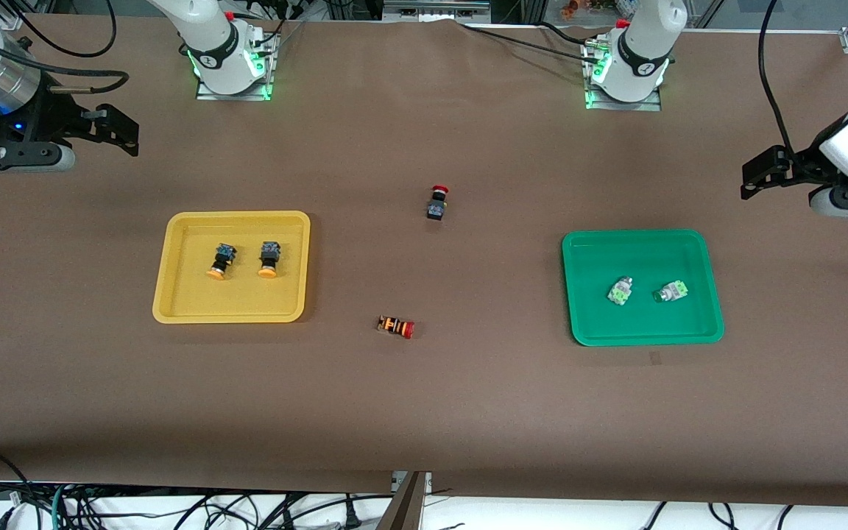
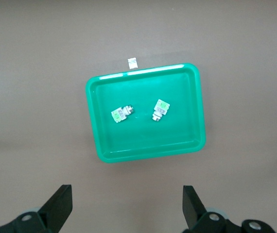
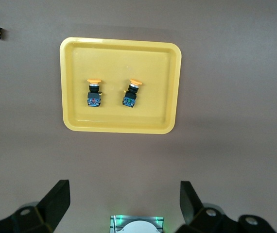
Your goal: Place green and yellow buttons in trays
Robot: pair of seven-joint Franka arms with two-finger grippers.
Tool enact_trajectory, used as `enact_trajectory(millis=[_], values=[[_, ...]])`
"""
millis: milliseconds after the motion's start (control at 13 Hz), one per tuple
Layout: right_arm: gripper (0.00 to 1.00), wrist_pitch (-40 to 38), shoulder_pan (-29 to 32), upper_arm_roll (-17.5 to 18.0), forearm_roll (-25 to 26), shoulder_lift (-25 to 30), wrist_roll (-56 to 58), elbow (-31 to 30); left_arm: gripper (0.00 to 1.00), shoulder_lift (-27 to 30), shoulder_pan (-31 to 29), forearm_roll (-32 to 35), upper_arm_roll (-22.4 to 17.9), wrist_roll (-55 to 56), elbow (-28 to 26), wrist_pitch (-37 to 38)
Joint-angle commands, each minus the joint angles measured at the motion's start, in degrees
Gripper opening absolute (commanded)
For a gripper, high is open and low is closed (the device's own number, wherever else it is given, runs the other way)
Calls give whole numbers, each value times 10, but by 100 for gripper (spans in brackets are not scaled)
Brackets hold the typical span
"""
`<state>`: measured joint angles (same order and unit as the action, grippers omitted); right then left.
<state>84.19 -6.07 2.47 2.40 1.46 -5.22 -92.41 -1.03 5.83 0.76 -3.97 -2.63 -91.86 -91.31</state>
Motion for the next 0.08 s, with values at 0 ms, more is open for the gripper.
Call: enact_trajectory(millis=[0], values=[[100, -15, 6, -11, -12, -8, 10, 15, 100, 44, 1, -9, -8, 8, -75, -34]])
